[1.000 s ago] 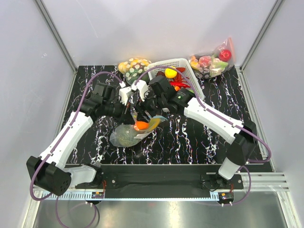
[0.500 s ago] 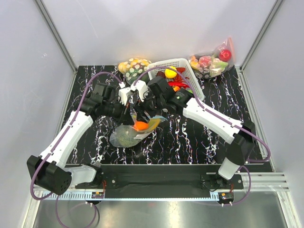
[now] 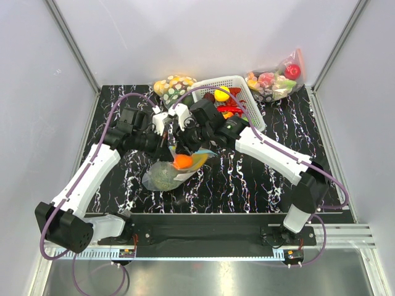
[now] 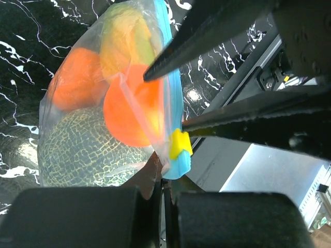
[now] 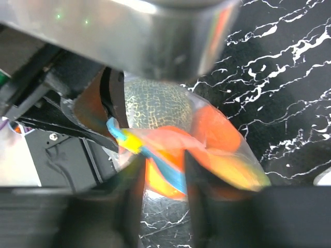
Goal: Open the zip-top bag and remove the fake food
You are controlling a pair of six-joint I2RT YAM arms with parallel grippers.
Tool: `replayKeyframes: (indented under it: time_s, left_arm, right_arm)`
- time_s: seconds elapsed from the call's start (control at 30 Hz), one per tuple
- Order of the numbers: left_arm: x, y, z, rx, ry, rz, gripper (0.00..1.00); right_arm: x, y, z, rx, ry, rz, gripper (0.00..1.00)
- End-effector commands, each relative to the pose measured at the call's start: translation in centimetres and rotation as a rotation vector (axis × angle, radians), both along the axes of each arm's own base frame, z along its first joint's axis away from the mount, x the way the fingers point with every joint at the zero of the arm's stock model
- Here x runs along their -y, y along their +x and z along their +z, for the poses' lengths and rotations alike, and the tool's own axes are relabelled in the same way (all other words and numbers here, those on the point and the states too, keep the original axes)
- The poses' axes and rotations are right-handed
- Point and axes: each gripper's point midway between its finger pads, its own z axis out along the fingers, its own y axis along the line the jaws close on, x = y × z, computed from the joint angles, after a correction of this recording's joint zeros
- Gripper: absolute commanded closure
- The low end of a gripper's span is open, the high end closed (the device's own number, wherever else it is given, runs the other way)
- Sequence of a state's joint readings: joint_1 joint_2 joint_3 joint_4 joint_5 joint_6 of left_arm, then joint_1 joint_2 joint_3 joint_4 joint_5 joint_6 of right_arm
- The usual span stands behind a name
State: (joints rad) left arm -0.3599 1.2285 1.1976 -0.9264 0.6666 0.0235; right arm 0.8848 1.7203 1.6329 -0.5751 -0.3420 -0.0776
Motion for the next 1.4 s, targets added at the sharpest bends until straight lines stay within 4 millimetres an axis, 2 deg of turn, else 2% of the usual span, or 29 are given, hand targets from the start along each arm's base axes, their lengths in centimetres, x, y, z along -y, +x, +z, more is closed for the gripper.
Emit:
replayKeyframes:
  time_s: [0.0,0.1,0.23,0.27,0.33,0.43,0.57,0.67,0.8,1.0,1.13,1.37]
  left_arm:
    - [2.9,1.1,3.6,0.199,-0.105,-0.148,1.0]
    - [2.7,1.1,3.5,0.201,-0.099,-0.146,1.0]
    - [2.2,1.1,2.9,0.207,-0.069,-0.12,0.98]
    - [1.9,1.2,3.0,0.223,-0.058,-0.109,0.93]
    - [1.6,0.9,3.0,0.229,-0.049,-0.099,0.7]
    - [1.0,0.5,3.2,0.243,-0.036,-0.08,0.49]
    - [0.1,-0.2,3.3,0.265,-0.015,-0.055,0.41]
    - [-0.4,-0.1,3.2,0.29,-0.005,-0.025,0.37]
    - [-1.0,1.0,3.6,0.345,0.013,0.012,0.36]
    - [-0.7,2.2,4.3,0.384,-0.009,0.027,0.34]
    - [-1.4,2.6,3.7,0.407,0.024,0.052,0.34]
    - [-3.0,2.0,4.3,0.439,0.071,0.109,0.31]
  right_arm:
    - [-4.2,-4.3,-0.7,-0.006,0.05,0.193,0.68]
    - [-3.8,-4.2,-0.4,0.001,0.045,0.174,0.77]
    - [-3.2,-4.2,0.3,0.015,0.031,0.158,0.96]
    - [-2.9,-4.2,0.5,0.017,0.022,0.16,0.97]
    - [-2.6,-4.0,0.6,0.033,0.011,0.158,0.98]
    - [-2.3,-3.6,1.2,0.06,-0.004,0.156,0.99]
    - [-2.1,-3.3,1.9,0.063,-0.003,0.151,1.0]
    - [-2.2,-3.6,2.6,0.045,0.017,0.156,1.0]
    - [-2.1,-4.5,3.2,0.011,0.037,0.172,1.0]
    - [-1.8,-5.0,3.1,-0.011,0.038,0.166,1.0]
    - [-1.5,-5.3,3.2,-0.021,0.046,0.16,1.0]
    - [-0.8,-5.6,2.9,-0.025,0.023,0.151,1.0]
